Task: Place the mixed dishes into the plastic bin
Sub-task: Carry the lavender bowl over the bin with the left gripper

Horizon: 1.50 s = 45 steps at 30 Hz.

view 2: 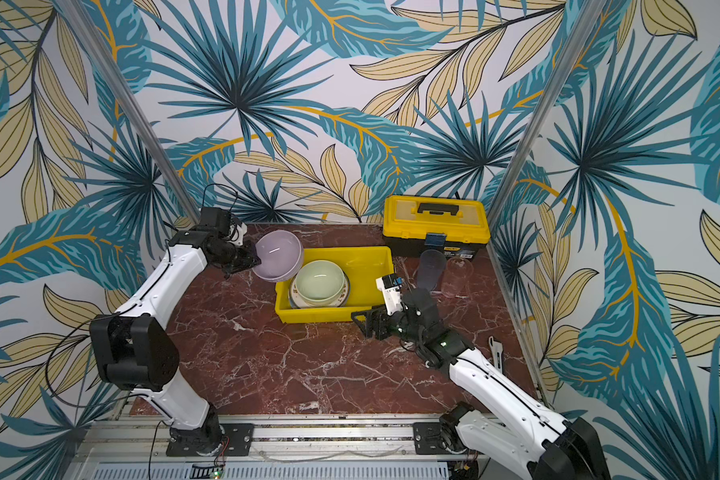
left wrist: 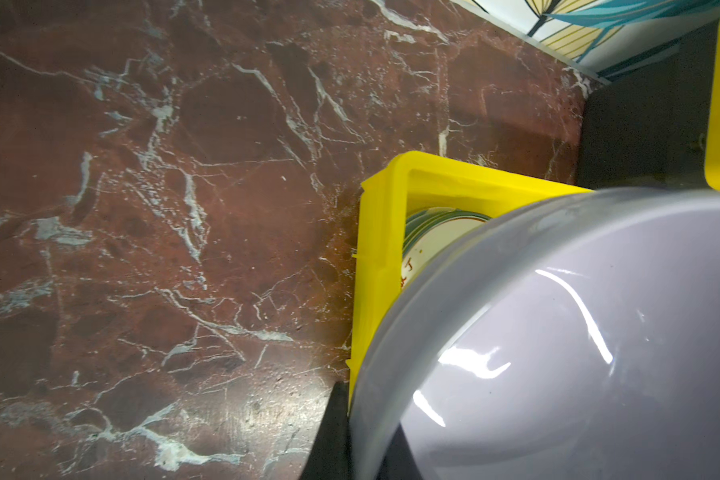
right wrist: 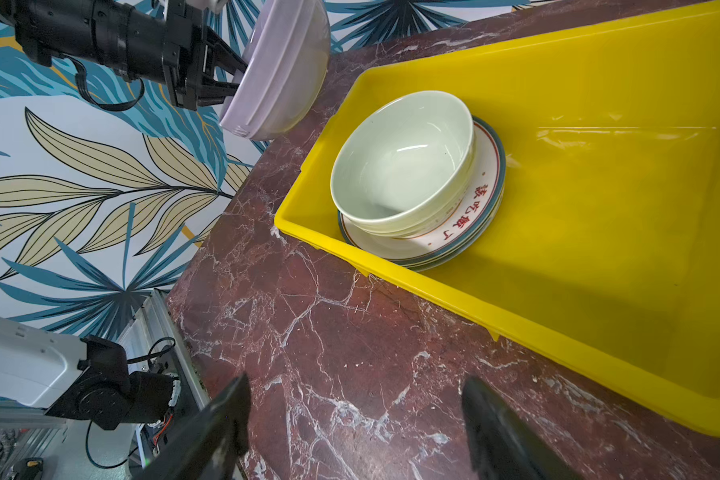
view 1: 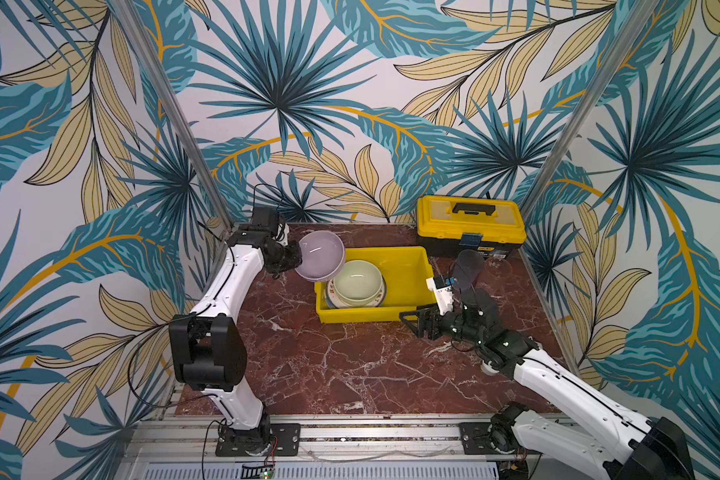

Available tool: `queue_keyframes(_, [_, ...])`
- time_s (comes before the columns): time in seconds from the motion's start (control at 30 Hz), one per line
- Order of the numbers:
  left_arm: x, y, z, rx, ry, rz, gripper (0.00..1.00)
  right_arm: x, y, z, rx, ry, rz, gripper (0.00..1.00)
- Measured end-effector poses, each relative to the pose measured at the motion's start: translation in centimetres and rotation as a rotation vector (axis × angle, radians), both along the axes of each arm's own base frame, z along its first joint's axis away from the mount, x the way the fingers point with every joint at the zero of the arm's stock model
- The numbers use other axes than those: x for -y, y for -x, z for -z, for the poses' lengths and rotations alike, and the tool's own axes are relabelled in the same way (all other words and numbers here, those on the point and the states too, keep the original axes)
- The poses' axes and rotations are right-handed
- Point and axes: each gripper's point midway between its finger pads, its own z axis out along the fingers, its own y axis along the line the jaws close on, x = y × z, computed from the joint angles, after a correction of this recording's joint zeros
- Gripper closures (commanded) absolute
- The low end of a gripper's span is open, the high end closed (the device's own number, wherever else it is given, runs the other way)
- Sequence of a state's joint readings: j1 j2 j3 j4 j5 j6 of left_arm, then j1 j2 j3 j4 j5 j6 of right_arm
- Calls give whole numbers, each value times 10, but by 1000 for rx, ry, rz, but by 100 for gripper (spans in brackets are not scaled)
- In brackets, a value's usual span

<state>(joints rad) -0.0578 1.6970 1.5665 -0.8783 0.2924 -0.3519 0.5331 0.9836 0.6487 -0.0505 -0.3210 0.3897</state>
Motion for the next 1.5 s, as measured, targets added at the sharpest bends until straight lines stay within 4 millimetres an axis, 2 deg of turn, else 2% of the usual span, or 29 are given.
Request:
queue_keyframes(0.37, [59,3,-19,52,-25,124,95,1,-1,1,0,0,7,19])
queue_keyframes(0.53, [86,1,-15,49,-38,178,95,0,-1,0,6,-4,7,19])
queue_keyframes(0.7, [102,-5,0,25,-60,206,95,1,-1,0,8,-5,8,19])
queue_keyframes(0.9, [109,-8,14,-4,-101,213,95,2,-1,-2,16,-6,13,19])
queue_keyframes(1.5, [117,-5,31,-38,-166,228,95,3,0,0,5,-10,19,19])
